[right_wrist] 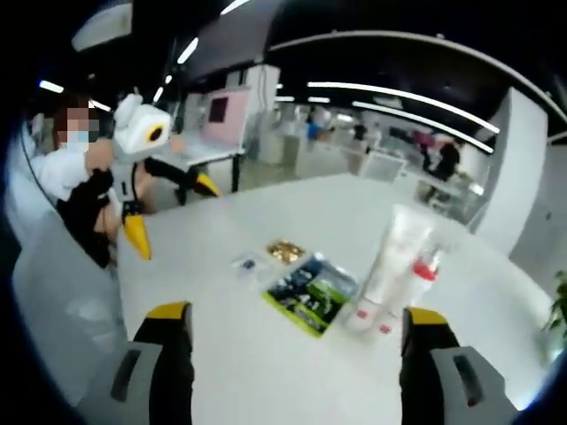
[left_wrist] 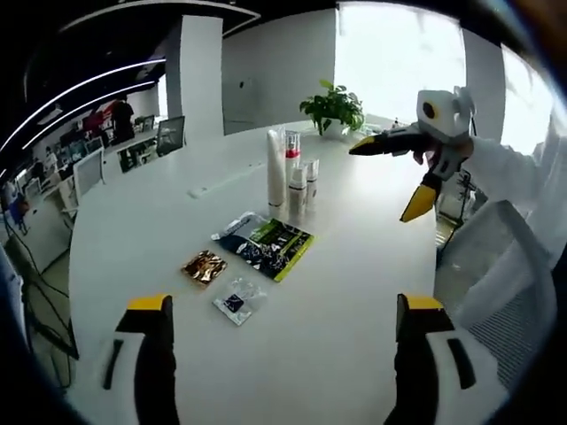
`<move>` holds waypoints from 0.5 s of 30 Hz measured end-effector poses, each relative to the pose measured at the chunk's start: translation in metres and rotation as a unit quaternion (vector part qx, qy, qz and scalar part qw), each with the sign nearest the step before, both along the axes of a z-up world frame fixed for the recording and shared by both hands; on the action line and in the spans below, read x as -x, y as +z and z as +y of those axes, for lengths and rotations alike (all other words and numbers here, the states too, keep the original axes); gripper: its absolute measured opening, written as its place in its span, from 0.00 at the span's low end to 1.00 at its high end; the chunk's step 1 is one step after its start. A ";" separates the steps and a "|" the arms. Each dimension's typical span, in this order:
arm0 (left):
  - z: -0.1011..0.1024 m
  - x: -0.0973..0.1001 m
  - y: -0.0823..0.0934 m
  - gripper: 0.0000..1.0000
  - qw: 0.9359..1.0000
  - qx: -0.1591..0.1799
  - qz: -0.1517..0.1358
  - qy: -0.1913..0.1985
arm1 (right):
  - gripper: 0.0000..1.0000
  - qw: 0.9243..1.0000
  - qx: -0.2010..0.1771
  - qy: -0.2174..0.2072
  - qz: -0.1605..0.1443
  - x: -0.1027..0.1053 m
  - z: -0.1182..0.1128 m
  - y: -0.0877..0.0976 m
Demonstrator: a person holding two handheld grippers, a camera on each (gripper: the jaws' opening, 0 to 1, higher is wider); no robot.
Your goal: Arrange the skincare products in the storage area until every visible bottle or jar stands upright without overlapping.
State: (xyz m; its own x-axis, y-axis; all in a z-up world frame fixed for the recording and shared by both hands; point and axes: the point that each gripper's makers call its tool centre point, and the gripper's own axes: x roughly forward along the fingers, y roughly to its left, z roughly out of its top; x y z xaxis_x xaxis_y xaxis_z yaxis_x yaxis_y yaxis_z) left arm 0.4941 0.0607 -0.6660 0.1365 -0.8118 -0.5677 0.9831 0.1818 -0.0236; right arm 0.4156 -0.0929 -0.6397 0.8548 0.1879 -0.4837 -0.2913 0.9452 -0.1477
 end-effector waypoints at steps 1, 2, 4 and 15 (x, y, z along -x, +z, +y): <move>0.001 0.000 0.002 0.99 1.000 -0.001 -0.002 0.002 | 1.00 1.000 0.001 -0.002 0.000 0.002 -0.002 0.001; 0.003 0.000 0.003 0.99 1.000 -0.001 -0.004 0.005 | 1.00 1.000 0.003 -0.004 0.000 0.004 -0.003 0.003; 0.006 0.000 0.006 0.99 1.000 -0.005 -0.007 0.009 | 1.00 1.000 0.004 -0.008 0.000 0.009 -0.006 0.007; 0.025 0.017 0.028 0.99 0.999 0.011 -0.022 0.026 | 1.00 1.000 0.015 -0.002 0.002 0.037 0.006 0.020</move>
State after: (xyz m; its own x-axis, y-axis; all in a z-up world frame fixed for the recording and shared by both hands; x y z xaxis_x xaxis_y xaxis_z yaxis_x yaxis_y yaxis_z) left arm 0.4774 0.0853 -0.6375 0.2030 -0.8155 -0.5420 0.9727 0.2317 0.0155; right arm 0.3788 -0.0871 -0.6200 0.8539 0.1702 -0.4918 -0.2882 0.9415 -0.1746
